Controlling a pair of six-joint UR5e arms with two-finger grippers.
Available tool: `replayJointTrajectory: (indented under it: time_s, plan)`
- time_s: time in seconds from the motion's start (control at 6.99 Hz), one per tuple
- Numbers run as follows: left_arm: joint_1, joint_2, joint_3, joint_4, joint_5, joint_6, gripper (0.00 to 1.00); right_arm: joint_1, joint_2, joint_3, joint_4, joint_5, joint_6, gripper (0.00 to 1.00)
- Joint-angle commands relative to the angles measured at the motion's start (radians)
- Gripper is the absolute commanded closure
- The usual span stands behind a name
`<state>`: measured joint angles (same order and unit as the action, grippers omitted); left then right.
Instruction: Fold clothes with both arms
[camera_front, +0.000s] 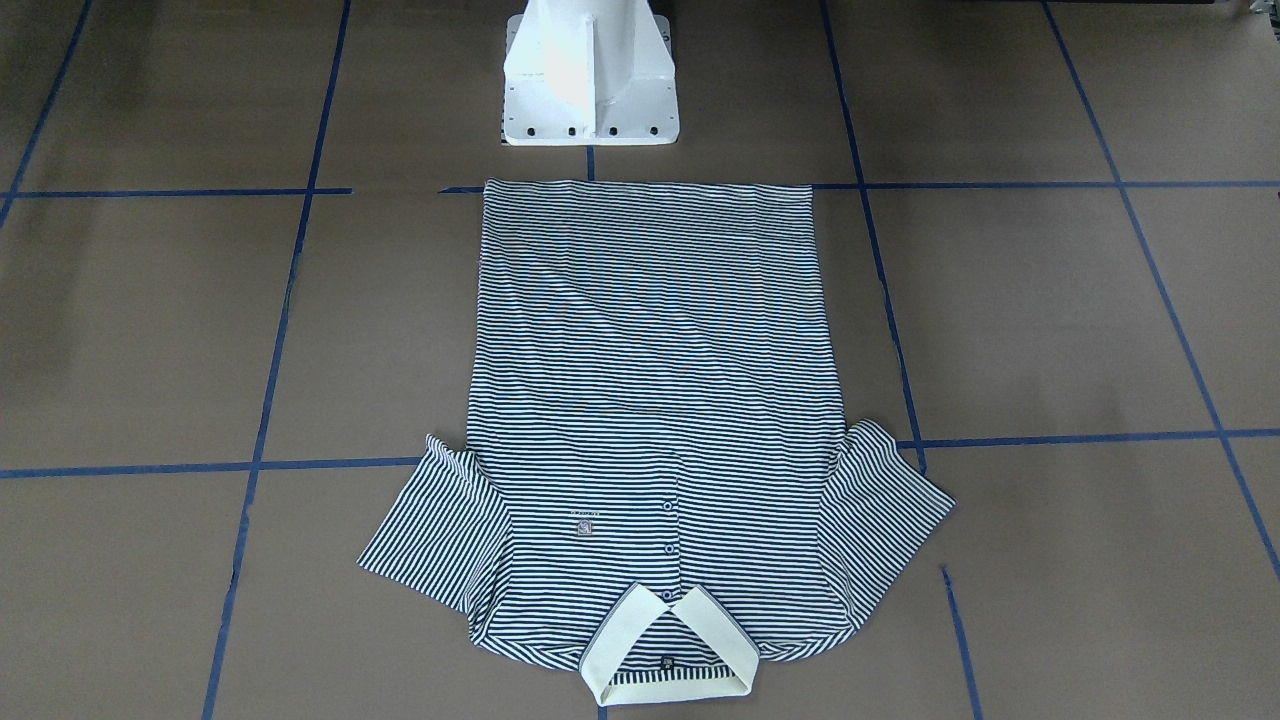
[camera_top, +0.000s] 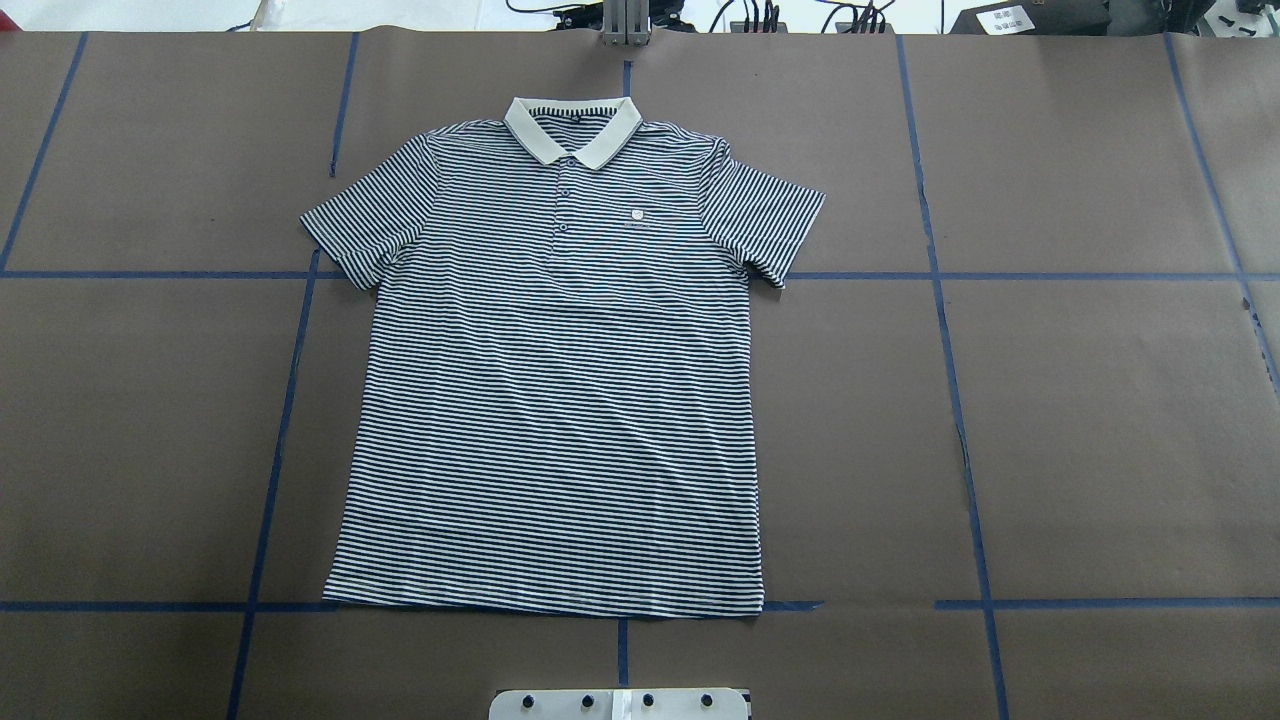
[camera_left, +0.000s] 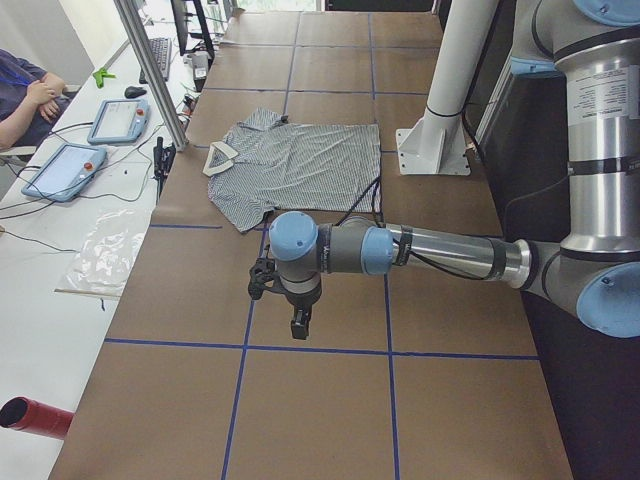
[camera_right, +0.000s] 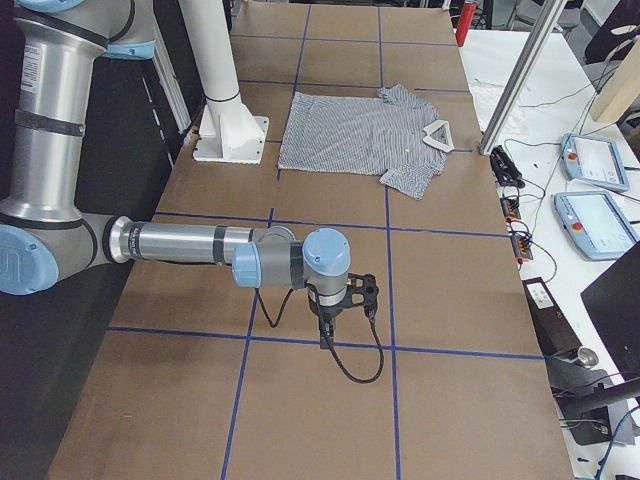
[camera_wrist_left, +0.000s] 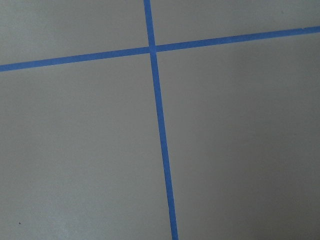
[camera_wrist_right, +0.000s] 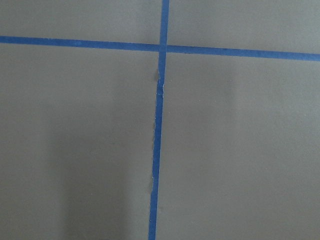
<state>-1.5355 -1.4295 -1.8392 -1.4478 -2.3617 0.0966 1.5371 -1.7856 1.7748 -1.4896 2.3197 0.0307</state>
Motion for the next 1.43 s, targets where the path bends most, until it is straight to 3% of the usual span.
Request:
replayJointTrajectory:
  time_s: [0.0, 0.29, 0.43, 0.86, 1.15, 1.29]
  plan:
    - [0.002, -0.012, -0.014, 0.0, 0.007, 0.008, 0.0, 0.0, 0.0, 0.002, 0.0, 0.001, -0.002, 0.0]
    - [0.002, -0.017, 0.003, -0.043, 0.002, 0.006, 0.0, 0.0, 0.015, 0.021, 0.0, 0.003, 0.009, 0.0]
    - [0.002, -0.017, 0.008, -0.13, 0.007, 0.003, 0.0, 0.0, 0.059, 0.046, 0.026, 0.009, 0.011, 0.0]
    - [0.003, -0.112, 0.07, -0.594, 0.002, -0.002, 0.0, -0.002, 0.162, -0.024, 0.172, 0.003, 0.053, 0.0]
    - [0.005, -0.199, 0.229, -0.789, -0.004, -0.003, 0.0, -0.002, 0.166, -0.025, 0.234, 0.007, 0.063, 0.0]
    - [0.006, -0.212, 0.256, -0.827, -0.004, -0.003, 0.0, -0.029, 0.184, -0.022, 0.299, 0.01, 0.149, 0.0]
